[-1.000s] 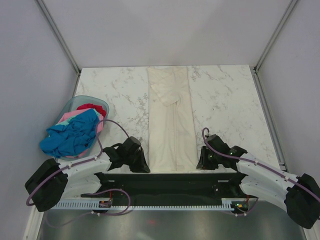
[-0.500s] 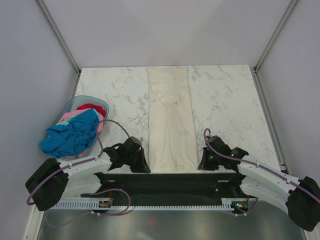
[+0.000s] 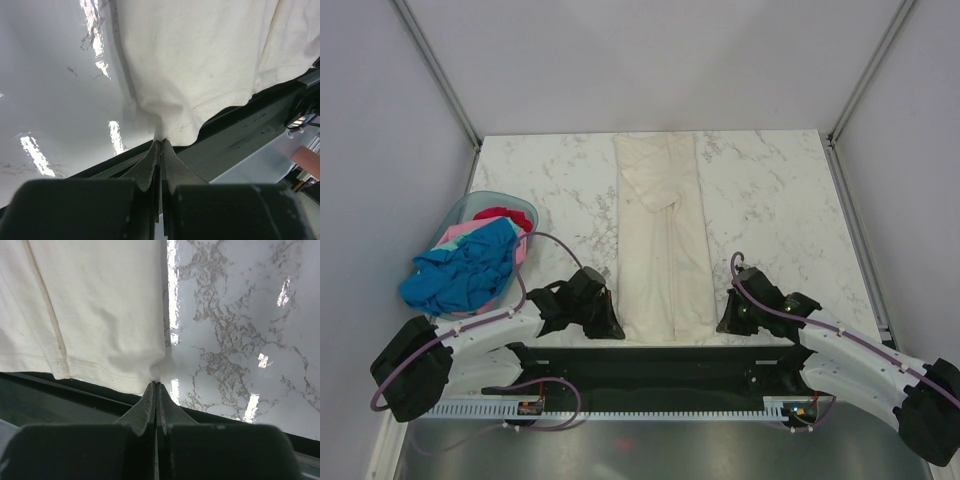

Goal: Fold and stack the t-shirts
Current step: Fold the tshirt

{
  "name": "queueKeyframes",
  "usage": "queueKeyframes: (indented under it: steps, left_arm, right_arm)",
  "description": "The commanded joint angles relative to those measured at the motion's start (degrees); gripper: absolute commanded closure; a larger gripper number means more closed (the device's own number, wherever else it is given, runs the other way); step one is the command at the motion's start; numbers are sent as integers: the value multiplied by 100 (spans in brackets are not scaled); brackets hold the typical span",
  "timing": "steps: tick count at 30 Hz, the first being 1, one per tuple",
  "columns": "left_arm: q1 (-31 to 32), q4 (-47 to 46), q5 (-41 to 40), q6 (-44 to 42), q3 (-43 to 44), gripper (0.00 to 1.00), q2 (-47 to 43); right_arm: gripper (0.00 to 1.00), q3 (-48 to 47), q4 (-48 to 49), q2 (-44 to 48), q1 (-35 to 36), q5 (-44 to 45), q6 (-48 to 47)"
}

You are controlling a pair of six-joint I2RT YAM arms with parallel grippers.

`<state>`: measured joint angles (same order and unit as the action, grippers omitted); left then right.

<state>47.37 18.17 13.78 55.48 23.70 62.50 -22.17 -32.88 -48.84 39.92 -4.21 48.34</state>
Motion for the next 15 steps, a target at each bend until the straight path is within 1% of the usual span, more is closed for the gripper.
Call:
queueKeyframes:
  steps: [1,8,11,15]
  left_arm:
    - [17,151,-95,41,187,98,-80]
    - [17,283,-183,41,319,98,-124]
    - [-35,292,-235,-37,546,98,-2]
    - [-298,353,-236,-318,916,98,489]
  right_arm:
    - [100,-279,-122,50,16,227,62]
    - [100,-428,-140,15,16,219,-26]
    - [100,-664,-34,-195,16,262,-289]
    - [100,-1156,80,-774,16,377,-702]
